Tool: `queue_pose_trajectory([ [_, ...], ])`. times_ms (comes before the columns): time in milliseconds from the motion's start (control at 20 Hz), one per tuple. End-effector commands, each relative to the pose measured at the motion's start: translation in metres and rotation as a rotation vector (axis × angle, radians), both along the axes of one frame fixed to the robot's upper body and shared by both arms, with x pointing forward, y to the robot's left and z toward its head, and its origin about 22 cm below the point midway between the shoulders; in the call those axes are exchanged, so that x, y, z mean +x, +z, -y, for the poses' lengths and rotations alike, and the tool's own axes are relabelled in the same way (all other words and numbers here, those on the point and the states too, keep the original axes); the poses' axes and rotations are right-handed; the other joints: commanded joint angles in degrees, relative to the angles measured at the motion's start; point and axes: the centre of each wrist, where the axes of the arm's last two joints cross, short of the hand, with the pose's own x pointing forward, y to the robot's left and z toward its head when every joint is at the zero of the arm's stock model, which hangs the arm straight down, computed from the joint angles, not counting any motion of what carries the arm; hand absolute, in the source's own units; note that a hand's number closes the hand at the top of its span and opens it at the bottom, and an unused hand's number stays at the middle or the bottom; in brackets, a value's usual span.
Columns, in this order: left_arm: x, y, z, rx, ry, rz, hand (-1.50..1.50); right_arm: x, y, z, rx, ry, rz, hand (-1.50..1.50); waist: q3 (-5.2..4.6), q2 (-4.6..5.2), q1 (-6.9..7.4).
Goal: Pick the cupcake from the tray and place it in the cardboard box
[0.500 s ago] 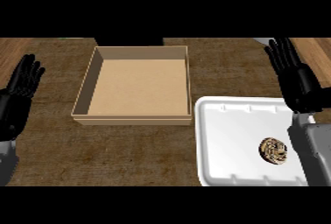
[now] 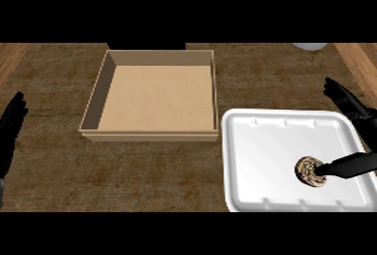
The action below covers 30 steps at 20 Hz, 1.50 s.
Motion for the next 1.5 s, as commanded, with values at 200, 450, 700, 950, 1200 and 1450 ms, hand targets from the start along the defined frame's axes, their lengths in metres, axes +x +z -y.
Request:
queue_pose_trajectory([
  [200, -0.010, -0.025, 0.001, 0.049, 0.064, -0.107, 0.00, -0.090, -0.101, 0.081, 0.243, 0.049, 0.026, -1.50, 0.53, 0.38, 0.67],
  [450, 0.001, -0.025, 0.018, 0.055, 0.057, -0.112, 0.00, -0.091, -0.080, 0.131, 0.016, 0.137, 0.090, -1.50, 0.38, 0.23, 1.70],
  [700, 0.019, -0.013, 0.033, 0.056, 0.039, -0.102, 0.00, -0.056, -0.049, 0.132, -0.360, 0.201, 0.049, -1.50, 0.32, 0.41, 2.46],
  [950, 0.011, -0.018, 0.037, 0.055, 0.040, -0.111, 0.00, -0.032, -0.031, 0.119, -0.527, 0.296, -0.048, -1.50, 0.19, 0.06, 2.61],
  [1200, 0.014, -0.017, 0.036, 0.063, 0.050, -0.104, 0.00, -0.015, -0.036, 0.094, -0.703, 0.358, -0.131, -1.50, 0.16, 0.07, 2.21],
  [1450, 0.010, -0.025, 0.026, 0.055, 0.073, -0.100, 0.00, -0.004, -0.032, 0.063, -0.710, 0.410, -0.189, -1.50, 0.11, -0.04, 1.47],
])
